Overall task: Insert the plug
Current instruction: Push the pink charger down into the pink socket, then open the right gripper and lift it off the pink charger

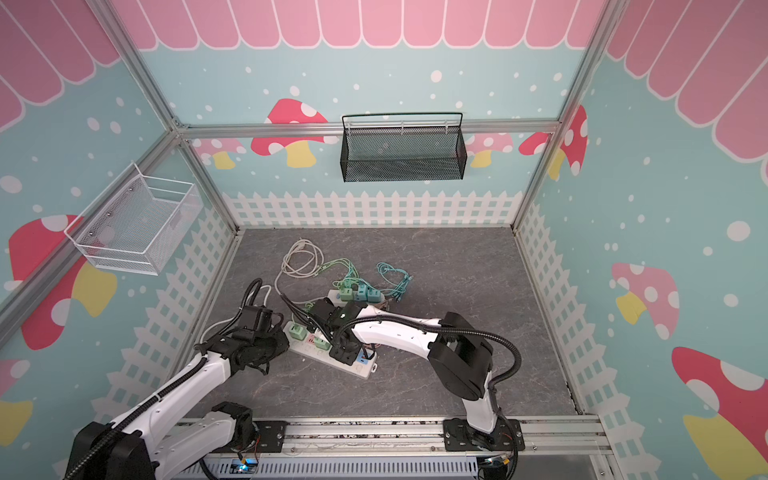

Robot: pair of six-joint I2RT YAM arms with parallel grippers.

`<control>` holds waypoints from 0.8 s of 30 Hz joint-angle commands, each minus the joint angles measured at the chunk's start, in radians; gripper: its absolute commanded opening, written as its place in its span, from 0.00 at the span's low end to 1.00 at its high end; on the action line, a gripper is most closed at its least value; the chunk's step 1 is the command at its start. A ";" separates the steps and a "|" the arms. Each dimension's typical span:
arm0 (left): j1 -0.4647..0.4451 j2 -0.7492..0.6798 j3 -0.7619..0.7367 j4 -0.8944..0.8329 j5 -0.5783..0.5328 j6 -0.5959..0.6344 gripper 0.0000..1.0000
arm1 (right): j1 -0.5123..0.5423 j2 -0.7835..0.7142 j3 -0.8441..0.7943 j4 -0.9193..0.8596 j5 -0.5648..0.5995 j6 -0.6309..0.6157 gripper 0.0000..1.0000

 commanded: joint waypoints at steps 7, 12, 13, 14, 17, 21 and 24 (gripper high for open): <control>0.026 -0.086 0.048 -0.051 0.037 -0.005 0.31 | -0.010 0.016 -0.023 0.005 -0.033 0.040 0.27; 0.059 -0.118 0.071 -0.044 0.120 -0.010 0.33 | -0.016 -0.004 -0.024 0.004 -0.071 0.037 0.35; 0.067 -0.124 0.079 -0.044 0.133 -0.011 0.34 | -0.016 -0.004 -0.027 0.005 -0.076 0.039 0.38; 0.073 -0.129 0.085 -0.044 0.144 -0.011 0.35 | -0.016 -0.036 -0.030 0.004 -0.081 0.039 0.41; 0.094 -0.139 0.107 -0.043 0.165 -0.004 0.37 | -0.020 -0.054 -0.045 0.004 -0.082 0.041 0.51; 0.117 -0.124 0.132 -0.051 0.178 0.020 0.38 | -0.028 -0.084 -0.068 0.007 -0.096 0.045 0.62; 0.131 -0.106 0.147 -0.053 0.186 0.039 0.40 | -0.031 -0.118 -0.089 0.012 -0.122 0.043 0.69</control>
